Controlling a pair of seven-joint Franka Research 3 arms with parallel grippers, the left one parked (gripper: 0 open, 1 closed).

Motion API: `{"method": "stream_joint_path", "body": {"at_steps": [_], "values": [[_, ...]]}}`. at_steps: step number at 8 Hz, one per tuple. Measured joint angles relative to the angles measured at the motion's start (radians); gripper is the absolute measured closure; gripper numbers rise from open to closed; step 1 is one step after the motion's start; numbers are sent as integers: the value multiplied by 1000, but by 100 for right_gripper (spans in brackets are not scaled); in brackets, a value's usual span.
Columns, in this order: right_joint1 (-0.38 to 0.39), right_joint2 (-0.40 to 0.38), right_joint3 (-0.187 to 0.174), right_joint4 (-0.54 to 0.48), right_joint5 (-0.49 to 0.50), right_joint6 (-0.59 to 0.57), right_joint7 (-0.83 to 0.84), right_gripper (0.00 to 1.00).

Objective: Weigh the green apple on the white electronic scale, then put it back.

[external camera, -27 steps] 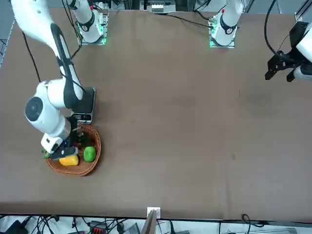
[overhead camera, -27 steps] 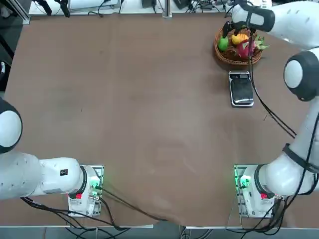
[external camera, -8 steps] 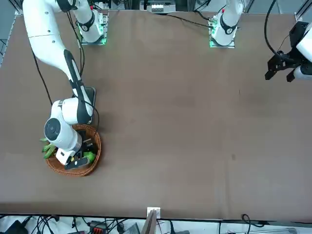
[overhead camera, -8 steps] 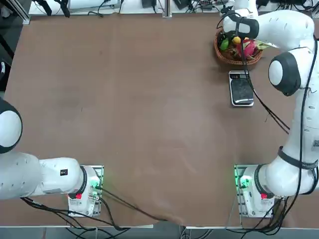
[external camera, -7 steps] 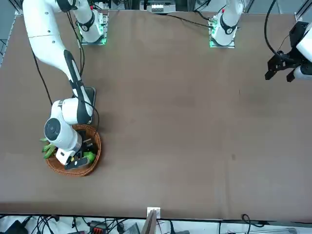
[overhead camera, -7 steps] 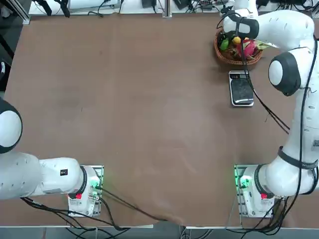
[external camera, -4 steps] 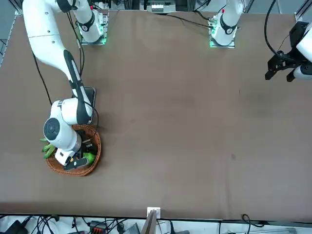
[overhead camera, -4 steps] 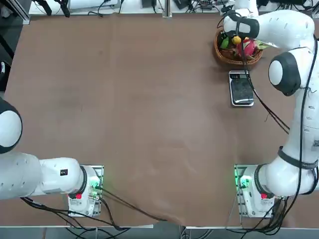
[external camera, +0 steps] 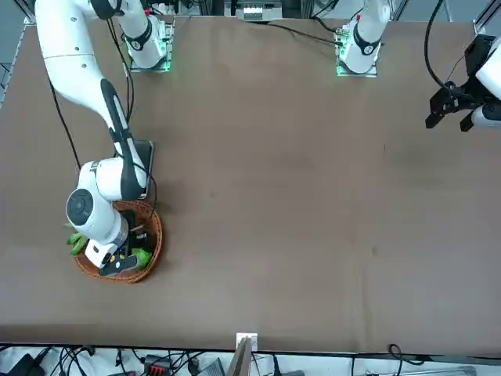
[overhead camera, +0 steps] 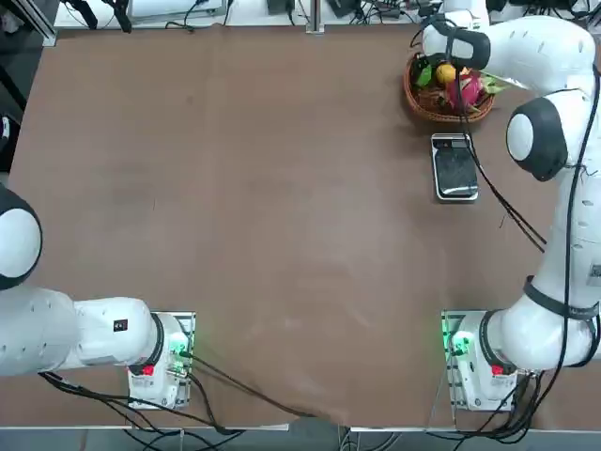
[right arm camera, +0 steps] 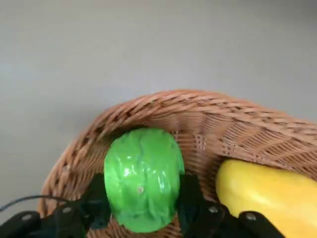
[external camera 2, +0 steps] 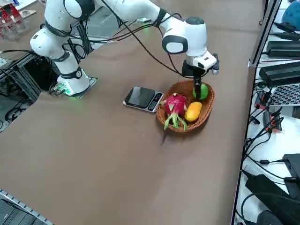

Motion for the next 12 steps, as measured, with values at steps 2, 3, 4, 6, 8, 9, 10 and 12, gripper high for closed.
{"method": "stream_joint_path", "body": {"at_steps": [2,3,4,6,8,9,10,12], "values": [[1,-84,0,-6,0,-133,1,32],[1,-150,0,-40,0,-178,2,32],[1,-229,0,-113,0,-196,2,32],[-1,-385,0,-316,0,-199,2,32],[-16,-528,-3,-527,0,-166,2,32],[-27,-598,-4,-638,0,-128,2,32],[-41,-664,-5,-742,0,-97,-2,32],[-85,-751,-6,-892,0,-64,-40,32]]}}
